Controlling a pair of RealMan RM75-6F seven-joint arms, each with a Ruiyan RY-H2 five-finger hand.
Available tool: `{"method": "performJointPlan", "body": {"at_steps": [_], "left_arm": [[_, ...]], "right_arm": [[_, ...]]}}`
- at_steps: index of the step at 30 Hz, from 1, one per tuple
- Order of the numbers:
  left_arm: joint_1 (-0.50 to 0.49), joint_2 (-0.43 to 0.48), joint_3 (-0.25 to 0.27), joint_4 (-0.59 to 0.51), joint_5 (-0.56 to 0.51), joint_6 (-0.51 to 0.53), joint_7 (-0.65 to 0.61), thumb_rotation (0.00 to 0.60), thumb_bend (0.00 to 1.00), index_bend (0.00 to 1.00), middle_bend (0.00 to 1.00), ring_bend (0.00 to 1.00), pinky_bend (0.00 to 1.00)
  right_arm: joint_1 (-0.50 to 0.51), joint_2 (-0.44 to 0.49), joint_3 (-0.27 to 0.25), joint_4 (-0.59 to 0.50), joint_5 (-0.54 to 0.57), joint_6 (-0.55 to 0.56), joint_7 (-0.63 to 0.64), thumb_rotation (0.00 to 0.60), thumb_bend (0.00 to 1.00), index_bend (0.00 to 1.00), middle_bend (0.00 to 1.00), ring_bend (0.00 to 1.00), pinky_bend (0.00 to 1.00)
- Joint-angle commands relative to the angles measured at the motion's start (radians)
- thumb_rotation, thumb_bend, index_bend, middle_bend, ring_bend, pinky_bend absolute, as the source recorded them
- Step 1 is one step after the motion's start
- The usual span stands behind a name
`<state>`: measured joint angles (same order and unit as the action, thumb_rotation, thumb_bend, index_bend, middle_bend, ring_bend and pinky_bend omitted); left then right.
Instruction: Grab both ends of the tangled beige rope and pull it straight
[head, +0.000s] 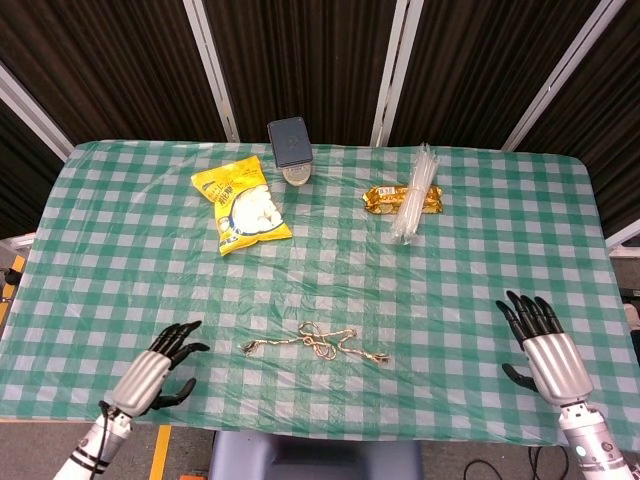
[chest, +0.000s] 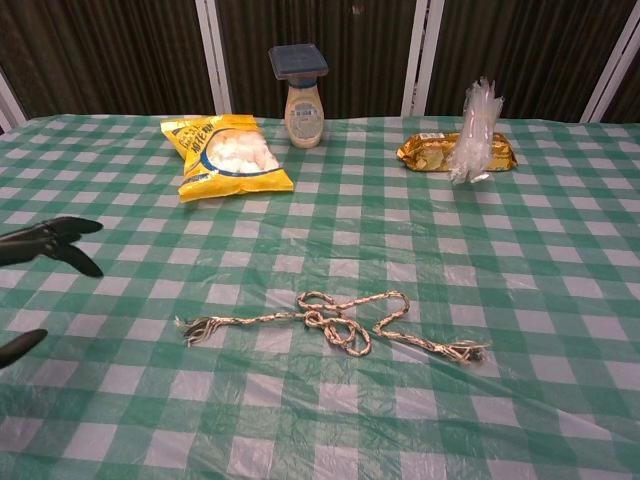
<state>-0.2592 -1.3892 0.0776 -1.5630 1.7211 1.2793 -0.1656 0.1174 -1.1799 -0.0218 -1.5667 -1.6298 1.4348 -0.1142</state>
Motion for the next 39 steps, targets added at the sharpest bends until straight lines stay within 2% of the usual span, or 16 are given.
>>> {"method": "performJointPlan", "body": {"at_steps": [1,7,14,26,33,39], "left_arm": [[-0.019,-0.066,-0.014,0.007,-0.031,-0.038,0.096,0.6,0.44,0.33,0.0,0.0,0.03],[-0.027,-0.183,-0.051,0.06,-0.082,-0.048,0.203,0.6,0.43,0.37,0.01,0.0,0.03],[-0.053,-0.303,-0.085,0.156,-0.141,-0.083,0.244,0.6,0.43,0.48,0.05,0.0,0.03],[-0.108,-0.433,-0.124,0.278,-0.163,-0.094,0.284,0.6,0.42,0.38,0.05,0.0,0.03],[-0.135,-0.493,-0.142,0.369,-0.192,-0.11,0.325,0.6,0.42,0.39,0.05,0.0,0.03],[-0.144,-0.51,-0.14,0.404,-0.206,-0.115,0.32,0.6,0.42,0.42,0.05,0.0,0.03]], "right_arm": [[0.0,0.004,-0.002,-0.002,-0.002,-0.001,0.005,0.6,0.27,0.0,0.0,0.0,0.0],[0.002,0.008,-0.008,-0.003,-0.01,-0.005,0.012,0.6,0.27,0.0,0.0,0.0,0.0],[0.004,0.008,-0.01,-0.005,-0.007,-0.014,0.007,0.6,0.27,0.0,0.0,0.0,0.0],[0.01,0.006,-0.013,-0.009,0.002,-0.035,-0.007,0.6,0.27,0.0,0.0,0.0,0.0],[0.008,0.01,-0.011,-0.01,0.008,-0.032,-0.003,0.6,0.27,0.0,0.0,0.0,0.0],[0.008,0.01,-0.008,-0.008,0.015,-0.034,-0.005,0.6,0.27,0.0,0.0,0.0,0.0]]}}
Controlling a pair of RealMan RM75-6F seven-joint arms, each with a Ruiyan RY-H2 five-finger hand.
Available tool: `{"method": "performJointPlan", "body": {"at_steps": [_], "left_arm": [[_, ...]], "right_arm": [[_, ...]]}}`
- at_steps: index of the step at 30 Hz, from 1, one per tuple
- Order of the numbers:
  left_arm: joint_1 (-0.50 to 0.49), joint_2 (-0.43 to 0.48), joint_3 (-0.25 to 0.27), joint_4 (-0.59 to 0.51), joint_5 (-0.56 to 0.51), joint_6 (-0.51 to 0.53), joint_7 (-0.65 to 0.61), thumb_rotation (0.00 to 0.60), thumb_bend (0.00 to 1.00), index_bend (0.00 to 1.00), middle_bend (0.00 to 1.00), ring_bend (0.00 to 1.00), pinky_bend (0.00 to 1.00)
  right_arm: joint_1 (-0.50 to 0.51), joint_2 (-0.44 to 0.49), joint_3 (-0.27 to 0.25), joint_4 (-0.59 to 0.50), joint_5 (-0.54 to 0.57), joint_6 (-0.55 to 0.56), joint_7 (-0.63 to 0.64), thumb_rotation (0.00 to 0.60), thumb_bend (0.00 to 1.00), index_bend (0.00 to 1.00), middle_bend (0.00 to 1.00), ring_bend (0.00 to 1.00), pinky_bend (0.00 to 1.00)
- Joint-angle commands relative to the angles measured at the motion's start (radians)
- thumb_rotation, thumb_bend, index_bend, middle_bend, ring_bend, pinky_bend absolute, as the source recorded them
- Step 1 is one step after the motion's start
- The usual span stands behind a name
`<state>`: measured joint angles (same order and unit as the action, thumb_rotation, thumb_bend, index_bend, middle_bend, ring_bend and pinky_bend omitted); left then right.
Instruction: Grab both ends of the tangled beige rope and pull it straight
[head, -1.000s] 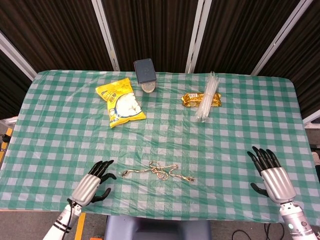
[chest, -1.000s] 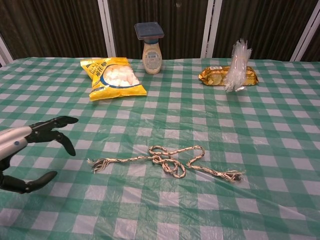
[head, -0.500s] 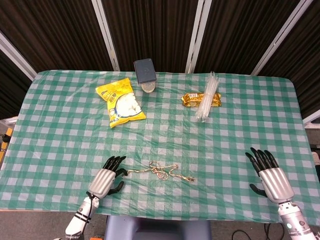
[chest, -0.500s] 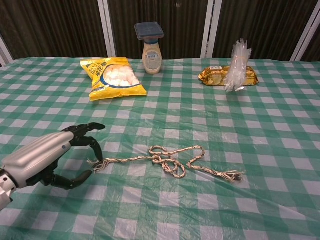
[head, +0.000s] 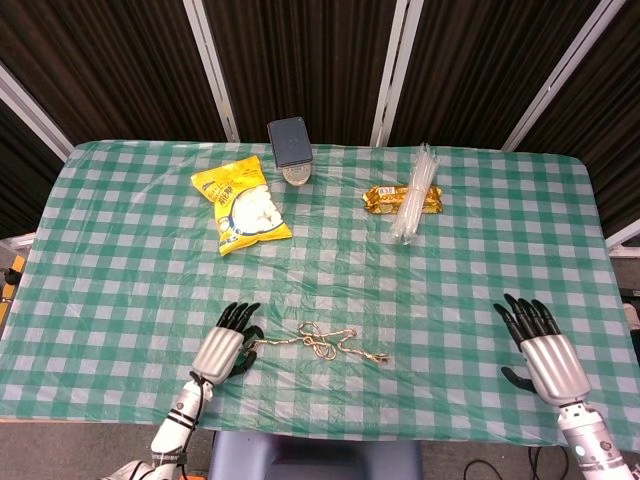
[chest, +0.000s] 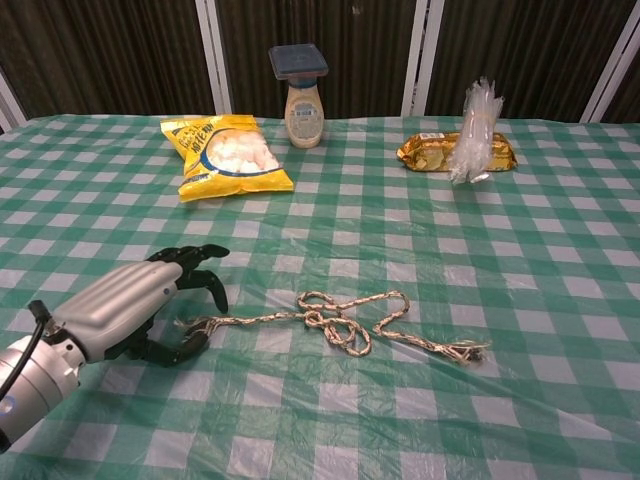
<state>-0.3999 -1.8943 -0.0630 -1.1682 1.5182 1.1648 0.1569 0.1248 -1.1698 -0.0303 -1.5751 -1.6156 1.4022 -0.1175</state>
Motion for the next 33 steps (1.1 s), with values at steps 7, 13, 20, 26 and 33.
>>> {"method": "performJointPlan", "body": {"at_steps": [7,13,20,26,33], "left_arm": [[-0.012,-0.018,0.0,0.038,-0.01,0.009,-0.013,0.6,0.42,0.47,0.07,0.0,0.03],[-0.016,-0.023,-0.001,0.048,-0.018,0.014,-0.023,0.6,0.43,0.52,0.08,0.0,0.03],[-0.022,-0.027,-0.003,0.062,-0.016,0.032,-0.022,0.6,0.47,0.59,0.11,0.0,0.03],[-0.023,-0.013,0.009,0.062,0.005,0.06,-0.044,0.6,0.47,0.62,0.12,0.0,0.03],[-0.008,0.034,0.031,0.023,0.033,0.105,-0.071,0.6,0.47,0.62,0.12,0.0,0.03]], "right_arm": [[0.001,-0.002,0.0,0.001,0.004,-0.006,-0.006,0.6,0.27,0.0,0.0,0.0,0.0],[0.002,-0.005,0.0,0.0,0.005,-0.007,-0.012,0.6,0.27,0.0,0.0,0.0,0.0],[0.007,-0.011,-0.005,0.003,0.002,-0.021,-0.023,0.6,0.27,0.0,0.0,0.0,0.0],[0.043,-0.039,-0.027,0.023,-0.05,-0.068,-0.006,0.6,0.27,0.0,0.0,0.0,0.0],[0.169,-0.153,-0.019,0.062,-0.119,-0.201,0.066,0.6,0.27,0.2,0.0,0.0,0.0]]}}
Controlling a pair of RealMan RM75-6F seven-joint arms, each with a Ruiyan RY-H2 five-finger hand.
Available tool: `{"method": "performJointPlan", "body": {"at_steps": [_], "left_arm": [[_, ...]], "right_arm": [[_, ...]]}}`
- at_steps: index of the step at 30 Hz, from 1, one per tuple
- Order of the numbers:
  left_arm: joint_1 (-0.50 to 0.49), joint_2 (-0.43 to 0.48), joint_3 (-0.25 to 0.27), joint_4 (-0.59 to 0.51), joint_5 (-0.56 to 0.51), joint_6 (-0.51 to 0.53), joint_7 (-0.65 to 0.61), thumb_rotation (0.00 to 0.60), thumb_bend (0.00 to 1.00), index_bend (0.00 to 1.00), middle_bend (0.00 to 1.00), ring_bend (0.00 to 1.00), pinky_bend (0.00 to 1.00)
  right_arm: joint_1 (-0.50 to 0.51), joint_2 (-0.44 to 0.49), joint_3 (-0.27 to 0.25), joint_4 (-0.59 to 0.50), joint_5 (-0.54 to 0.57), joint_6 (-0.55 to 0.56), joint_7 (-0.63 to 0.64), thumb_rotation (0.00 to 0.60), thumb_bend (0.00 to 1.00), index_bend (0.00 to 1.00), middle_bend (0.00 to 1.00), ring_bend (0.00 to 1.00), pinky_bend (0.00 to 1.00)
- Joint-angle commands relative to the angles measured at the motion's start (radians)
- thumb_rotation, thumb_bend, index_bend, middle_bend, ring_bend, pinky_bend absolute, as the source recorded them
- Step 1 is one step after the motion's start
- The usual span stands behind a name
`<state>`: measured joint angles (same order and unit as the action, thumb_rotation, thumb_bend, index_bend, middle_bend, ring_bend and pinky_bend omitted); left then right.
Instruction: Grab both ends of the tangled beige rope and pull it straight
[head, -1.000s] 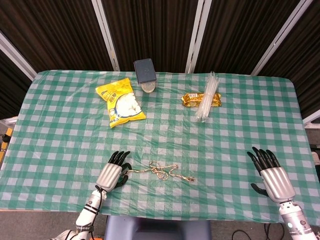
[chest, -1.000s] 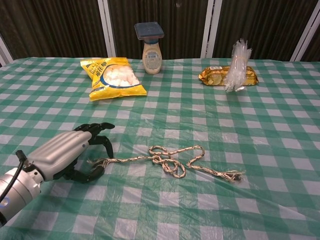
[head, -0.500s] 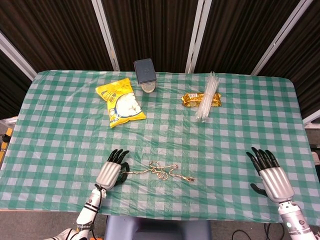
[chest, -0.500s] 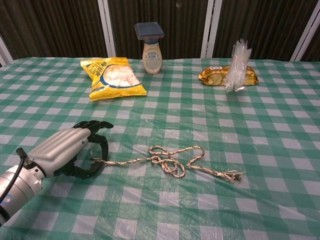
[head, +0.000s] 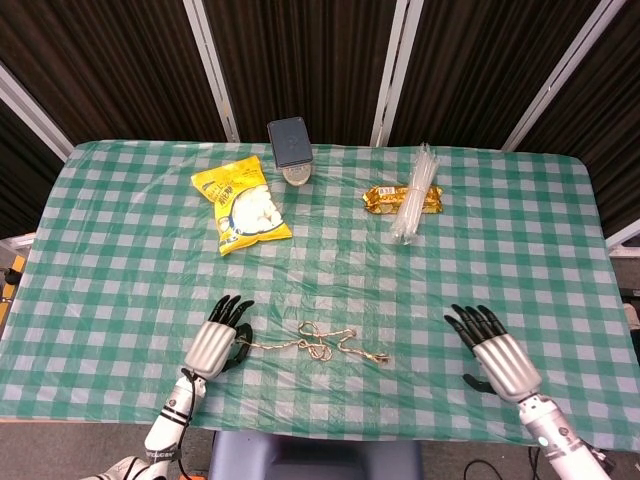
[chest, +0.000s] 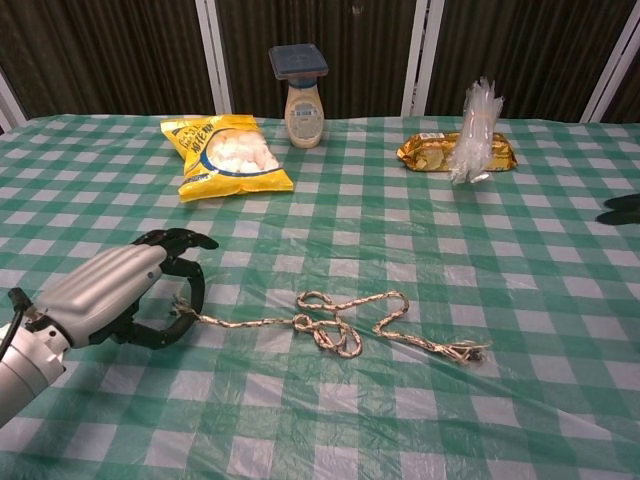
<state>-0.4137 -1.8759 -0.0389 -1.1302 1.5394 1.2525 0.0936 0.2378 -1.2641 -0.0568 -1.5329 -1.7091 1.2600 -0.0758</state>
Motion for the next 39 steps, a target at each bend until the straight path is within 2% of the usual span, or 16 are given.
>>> {"method": "performJointPlan", "body": {"at_steps": [1,2,5,10,14,19,39], "left_arm": [[0.007,0.02,0.008,-0.02,0.014,0.022,-0.009,0.6,0.47,0.62,0.12,0.0,0.03],[0.008,0.024,0.009,-0.025,0.013,0.023,-0.009,0.6,0.47,0.62,0.12,0.0,0.03],[0.008,0.035,0.008,-0.038,0.01,0.022,-0.009,0.6,0.47,0.62,0.12,0.0,0.03],[0.009,0.047,0.007,-0.047,0.006,0.024,-0.014,0.6,0.47,0.62,0.12,0.0,0.03],[0.009,0.057,0.006,-0.053,0.005,0.027,-0.02,0.6,0.47,0.63,0.12,0.0,0.03],[0.01,0.067,0.005,-0.059,0.002,0.03,-0.023,0.6,0.47,0.63,0.12,0.0,0.03],[0.009,0.075,0.005,-0.05,-0.009,0.023,-0.036,0.6,0.47,0.63,0.12,0.0,0.03]], "right_arm": [[0.071,-0.077,0.013,0.02,-0.025,-0.077,0.024,0.6,0.27,0.27,0.0,0.0,0.0],[0.086,-0.096,0.02,0.021,-0.025,-0.092,0.021,0.6,0.28,0.34,0.0,0.0,0.0],[0.127,-0.156,0.042,0.023,-0.013,-0.138,-0.009,0.6,0.31,0.45,0.0,0.0,0.0],[0.172,-0.245,0.079,0.05,0.033,-0.191,-0.073,0.6,0.37,0.55,0.0,0.0,0.0],[0.196,-0.286,0.104,0.065,0.083,-0.225,-0.115,0.6,0.44,0.56,0.0,0.0,0.0],[0.217,-0.309,0.104,0.081,0.133,-0.27,-0.158,0.6,0.46,0.58,0.0,0.0,0.0],[0.238,-0.344,0.071,0.122,0.211,-0.305,-0.194,0.6,0.46,0.61,0.0,0.0,0.0]]}}
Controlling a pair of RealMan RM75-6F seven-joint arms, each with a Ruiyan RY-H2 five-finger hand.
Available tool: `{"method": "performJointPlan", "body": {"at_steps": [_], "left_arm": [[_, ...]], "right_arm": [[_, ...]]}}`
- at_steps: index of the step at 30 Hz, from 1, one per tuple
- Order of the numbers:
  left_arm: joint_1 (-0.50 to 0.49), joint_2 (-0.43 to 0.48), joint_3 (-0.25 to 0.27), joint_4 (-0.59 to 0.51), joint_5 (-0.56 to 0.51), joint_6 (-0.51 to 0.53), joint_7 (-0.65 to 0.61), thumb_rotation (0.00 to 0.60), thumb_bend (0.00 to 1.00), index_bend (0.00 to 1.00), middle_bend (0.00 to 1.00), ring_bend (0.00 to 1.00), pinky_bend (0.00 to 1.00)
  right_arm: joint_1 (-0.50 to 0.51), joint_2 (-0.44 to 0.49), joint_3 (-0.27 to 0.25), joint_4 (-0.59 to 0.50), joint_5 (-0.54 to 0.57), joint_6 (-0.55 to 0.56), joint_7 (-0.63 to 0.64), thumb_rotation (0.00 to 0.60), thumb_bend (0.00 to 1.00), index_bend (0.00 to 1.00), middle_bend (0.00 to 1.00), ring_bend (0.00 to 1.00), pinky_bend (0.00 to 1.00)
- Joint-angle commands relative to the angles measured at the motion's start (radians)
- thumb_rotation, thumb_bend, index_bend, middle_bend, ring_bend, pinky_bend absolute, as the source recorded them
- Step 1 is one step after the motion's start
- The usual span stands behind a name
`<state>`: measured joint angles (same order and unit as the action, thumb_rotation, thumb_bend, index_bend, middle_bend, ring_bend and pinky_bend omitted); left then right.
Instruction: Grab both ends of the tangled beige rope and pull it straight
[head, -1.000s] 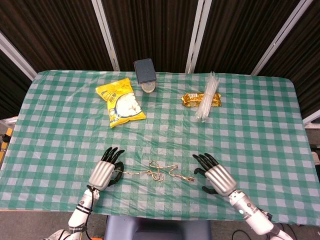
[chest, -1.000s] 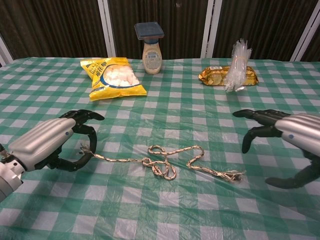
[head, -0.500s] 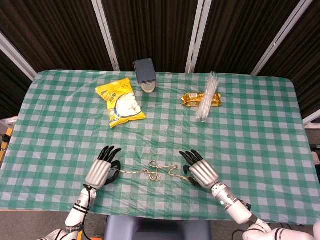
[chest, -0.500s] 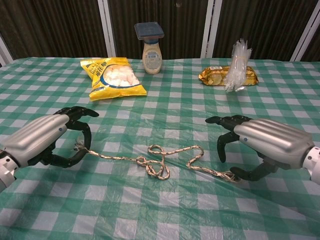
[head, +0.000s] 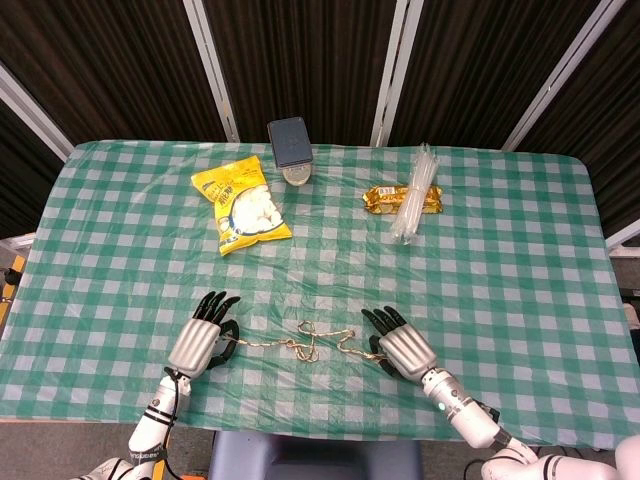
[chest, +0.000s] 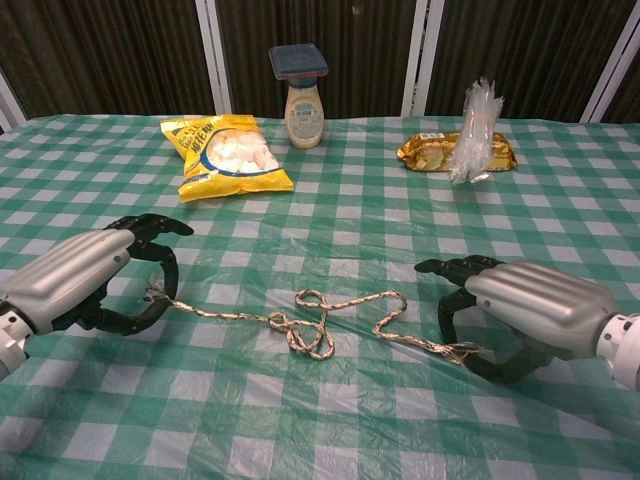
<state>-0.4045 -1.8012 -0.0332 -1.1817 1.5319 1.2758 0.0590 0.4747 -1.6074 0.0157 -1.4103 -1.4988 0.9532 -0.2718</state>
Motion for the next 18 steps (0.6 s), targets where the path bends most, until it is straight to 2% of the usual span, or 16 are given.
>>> {"method": "performJointPlan", "body": {"at_steps": [1,6,11,14,18], "left_arm": [[0.0,0.0,-0.001,0.002,-0.002,-0.001,-0.003,0.6,0.47,0.63,0.12,0.0,0.03],[-0.001,0.0,-0.001,0.006,-0.002,0.0,-0.006,0.6,0.47,0.63,0.12,0.0,0.03],[-0.001,0.001,-0.003,0.008,-0.003,0.003,-0.007,0.6,0.47,0.63,0.12,0.0,0.03],[-0.002,0.002,-0.006,0.011,-0.004,0.005,-0.007,0.6,0.47,0.63,0.12,0.0,0.03],[-0.007,0.01,-0.013,0.017,-0.003,0.007,-0.011,0.6,0.48,0.63,0.12,0.0,0.03]], "right_arm": [[0.003,-0.002,-0.002,0.0,0.002,0.002,0.003,0.6,0.46,0.62,0.0,0.0,0.0],[0.01,-0.01,-0.004,0.005,0.014,-0.001,-0.004,0.6,0.48,0.67,0.03,0.0,0.0],[0.013,-0.017,-0.003,0.009,0.026,0.004,-0.012,0.6,0.55,0.74,0.07,0.0,0.0],[0.016,-0.016,0.0,0.007,0.037,0.005,-0.019,0.6,0.6,0.76,0.09,0.0,0.0],[0.016,0.005,0.008,-0.017,0.045,0.02,-0.017,0.6,0.62,0.76,0.1,0.0,0.0]]}}
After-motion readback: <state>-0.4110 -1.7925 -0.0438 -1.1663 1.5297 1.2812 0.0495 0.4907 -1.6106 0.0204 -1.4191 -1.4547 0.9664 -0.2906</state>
